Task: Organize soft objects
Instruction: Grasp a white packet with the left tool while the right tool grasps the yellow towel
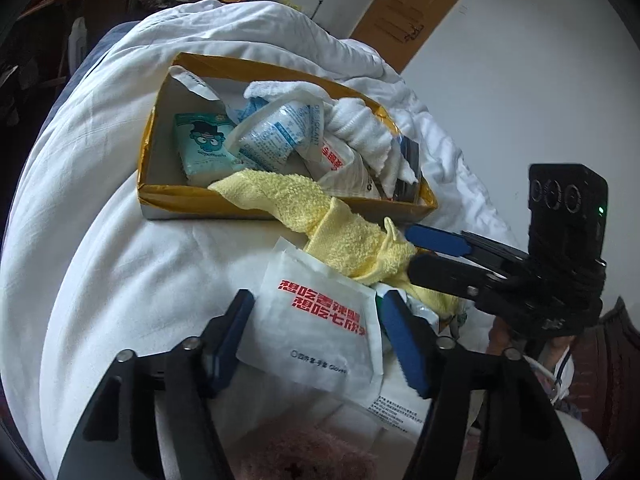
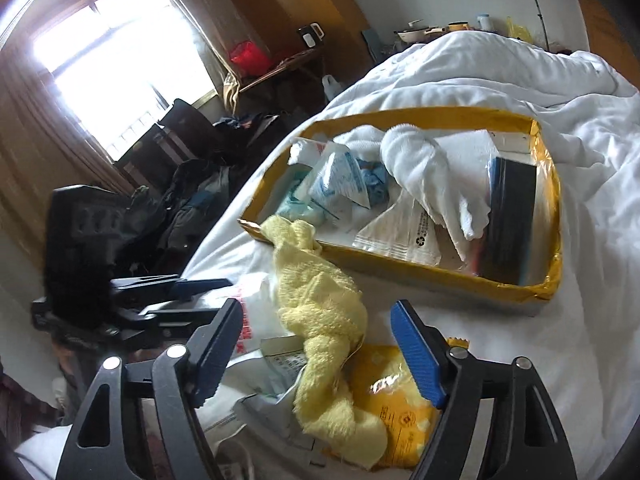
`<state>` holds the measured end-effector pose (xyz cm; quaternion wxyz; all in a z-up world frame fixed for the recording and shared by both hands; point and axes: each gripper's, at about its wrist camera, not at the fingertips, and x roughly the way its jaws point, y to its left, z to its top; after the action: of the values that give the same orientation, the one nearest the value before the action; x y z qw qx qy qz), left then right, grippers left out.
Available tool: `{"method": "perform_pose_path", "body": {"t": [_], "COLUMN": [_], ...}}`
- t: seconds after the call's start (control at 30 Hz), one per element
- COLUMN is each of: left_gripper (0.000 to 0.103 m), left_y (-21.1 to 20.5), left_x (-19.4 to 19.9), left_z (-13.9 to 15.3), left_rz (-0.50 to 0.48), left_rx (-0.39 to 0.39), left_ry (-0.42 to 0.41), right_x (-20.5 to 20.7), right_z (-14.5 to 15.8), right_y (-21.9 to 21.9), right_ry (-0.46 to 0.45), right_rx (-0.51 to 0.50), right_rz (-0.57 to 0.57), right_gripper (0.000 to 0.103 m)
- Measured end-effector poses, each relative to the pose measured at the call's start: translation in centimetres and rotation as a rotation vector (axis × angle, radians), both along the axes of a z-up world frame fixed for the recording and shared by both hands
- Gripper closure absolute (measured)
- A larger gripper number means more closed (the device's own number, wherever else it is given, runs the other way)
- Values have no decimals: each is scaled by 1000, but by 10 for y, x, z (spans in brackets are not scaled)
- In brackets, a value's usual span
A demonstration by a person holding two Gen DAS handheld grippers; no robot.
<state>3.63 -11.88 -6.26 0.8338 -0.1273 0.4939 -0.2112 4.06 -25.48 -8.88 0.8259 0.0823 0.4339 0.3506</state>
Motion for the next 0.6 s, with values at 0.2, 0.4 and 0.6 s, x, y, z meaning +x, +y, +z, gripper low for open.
{"method": "perform_pose_path", "body": {"t": [0.2,0.4,0.6], "left_gripper": [60,72,85], "left_y": [-14,-10,-5], "left_x": [-1,-2,-4], "left_z": [-5,-3,7], "left_rz": [-45,-51,-47], "left_rx": [100,78,13], "left_ry": [-23,-30,-62], "right_x": [4,-5,-32], "right_z": [-34,-34,-22], "right_y": [10,6,-6], "right_ry": [40,-14,-137], "right_rx": [-8,-12,17], "right_rz": [-7,-68,-108], "right_gripper": [49,64,67]}}
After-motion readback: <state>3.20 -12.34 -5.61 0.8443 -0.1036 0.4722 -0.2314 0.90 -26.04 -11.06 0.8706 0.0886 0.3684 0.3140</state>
